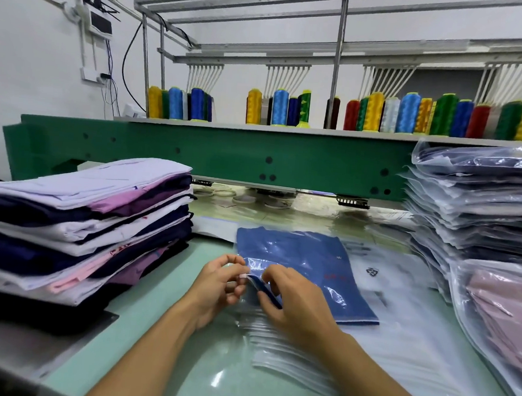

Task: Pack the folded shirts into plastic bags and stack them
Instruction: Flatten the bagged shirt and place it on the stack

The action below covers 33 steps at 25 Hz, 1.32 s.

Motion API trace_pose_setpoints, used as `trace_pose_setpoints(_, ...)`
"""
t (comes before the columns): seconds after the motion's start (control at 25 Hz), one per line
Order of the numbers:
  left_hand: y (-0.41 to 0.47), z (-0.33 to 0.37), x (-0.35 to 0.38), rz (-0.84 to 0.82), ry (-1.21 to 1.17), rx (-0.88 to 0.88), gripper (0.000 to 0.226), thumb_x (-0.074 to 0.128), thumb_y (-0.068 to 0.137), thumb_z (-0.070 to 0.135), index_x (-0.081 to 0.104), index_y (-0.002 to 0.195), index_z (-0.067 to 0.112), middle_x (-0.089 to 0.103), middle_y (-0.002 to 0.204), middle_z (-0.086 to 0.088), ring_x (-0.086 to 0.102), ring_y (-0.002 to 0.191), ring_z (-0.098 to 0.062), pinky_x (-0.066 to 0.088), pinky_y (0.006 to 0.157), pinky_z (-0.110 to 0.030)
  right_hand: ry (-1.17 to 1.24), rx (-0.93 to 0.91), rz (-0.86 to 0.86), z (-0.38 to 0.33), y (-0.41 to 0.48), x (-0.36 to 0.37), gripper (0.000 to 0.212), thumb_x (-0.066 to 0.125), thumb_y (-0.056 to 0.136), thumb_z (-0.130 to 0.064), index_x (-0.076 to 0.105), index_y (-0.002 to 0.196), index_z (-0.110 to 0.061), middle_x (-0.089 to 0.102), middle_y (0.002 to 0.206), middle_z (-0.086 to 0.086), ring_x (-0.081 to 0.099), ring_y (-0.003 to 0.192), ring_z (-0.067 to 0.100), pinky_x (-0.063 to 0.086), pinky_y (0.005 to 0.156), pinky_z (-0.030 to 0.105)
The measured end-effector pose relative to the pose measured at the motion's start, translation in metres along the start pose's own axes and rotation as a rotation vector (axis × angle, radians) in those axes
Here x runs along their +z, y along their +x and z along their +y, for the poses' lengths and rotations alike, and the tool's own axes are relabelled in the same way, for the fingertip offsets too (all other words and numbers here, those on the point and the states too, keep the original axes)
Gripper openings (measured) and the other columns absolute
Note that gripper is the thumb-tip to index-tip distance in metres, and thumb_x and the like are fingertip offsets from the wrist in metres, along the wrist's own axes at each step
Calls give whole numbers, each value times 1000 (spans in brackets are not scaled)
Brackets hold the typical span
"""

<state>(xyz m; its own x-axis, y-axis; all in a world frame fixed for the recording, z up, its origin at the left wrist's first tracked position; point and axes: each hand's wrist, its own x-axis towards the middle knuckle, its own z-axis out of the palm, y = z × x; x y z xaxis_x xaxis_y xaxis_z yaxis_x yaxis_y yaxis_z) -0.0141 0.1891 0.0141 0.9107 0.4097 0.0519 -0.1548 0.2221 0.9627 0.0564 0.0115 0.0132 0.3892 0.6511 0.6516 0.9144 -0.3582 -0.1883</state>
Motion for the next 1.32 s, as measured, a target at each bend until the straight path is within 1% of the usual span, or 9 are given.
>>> trace_pose_setpoints(0.12, -1, 0, 3, -39, -41, 16, 27, 76, 82, 14, 55, 98, 15, 39, 60, 0, 30, 43, -9, 22, 34, -16, -83, -81, 166, -10, 5, 3, 15, 57, 95, -42, 63, 105, -32, 58, 86, -16, 52, 77, 10, 44, 54, 28)
trace_pose_setpoints(0.2, -2, -1, 5, -67, -74, 13, 36, 79, 75, 21, 55, 101, 14, 34, 59, 1, 25, 40, -6, 19, 32, -15, -168, -149, 262, -13, 10, 7, 15, 59, 97, -39, 69, 102, -28, 58, 84, -12, 53, 74, 15, 42, 51, 27)
trace_pose_setpoints(0.4, 0, 0, 6, -99, -223, -51, 28, 74, 81, 13, 49, 94, 14, 33, 61, 1, 25, 38, -3, 20, 29, -14, -326, -241, 387, -15, 15, 11, 13, 61, 99, -28, 70, 90, -25, 56, 74, -8, 49, 67, 20, 44, 53, 34)
trace_pose_setpoints(0.56, -1, 4, 7, -53, -392, -84, 34, 66, 85, 1, 39, 77, 19, 29, 58, 5, 26, 37, -1, 18, 29, -12, -317, -177, 347, -13, 12, 7, 12, 65, 93, -29, 66, 84, -23, 58, 75, -8, 53, 69, 19, 41, 51, 32)
trace_pose_setpoints(0.76, 1, 10, 2, 102, -582, -54, 31, 50, 95, -6, 39, 74, 15, 29, 54, 6, 28, 35, -1, 18, 28, -12, -250, -50, 256, 5, 3, -2, 12, 69, 87, -29, 62, 79, -25, 58, 72, -12, 49, 68, 15, 34, 46, 27)
trace_pose_setpoints(0.84, 3, 12, -1, 149, -642, -51, 31, 47, 97, -5, 40, 73, 13, 30, 53, 6, 29, 35, -2, 19, 29, -12, -242, -28, 232, 15, -1, -9, 13, 71, 86, -28, 62, 77, -25, 59, 70, -12, 49, 68, 16, 36, 45, 29)
trace_pose_setpoints(0.96, 5, 12, -4, 195, -669, -36, 32, 46, 97, -6, 38, 72, 13, 31, 51, 6, 29, 35, -2, 20, 29, -12, -257, -21, 200, 28, -9, -20, 13, 71, 85, -27, 61, 77, -25, 58, 70, -12, 49, 67, 16, 39, 46, 30)
trace_pose_setpoints(1.2, 10, 12, -13, 233, -721, -52, 37, 44, 100, -2, 32, 71, 19, 29, 49, 7, 28, 34, -3, 22, 30, -13, -315, -31, 157, 56, -30, -44, 16, 77, 79, -23, 61, 75, -25, 58, 69, -13, 51, 64, 16, 27, 46, 23)
trace_pose_setpoints(1.32, 10, 12, -13, 249, -742, -59, 37, 43, 100, -1, 32, 72, 19, 29, 48, 7, 28, 33, -3, 23, 30, -14, -330, 22, 144, 69, -40, -54, 15, 76, 82, -26, 61, 78, -28, 60, 72, -14, 53, 68, 15, 36, 43, 25)
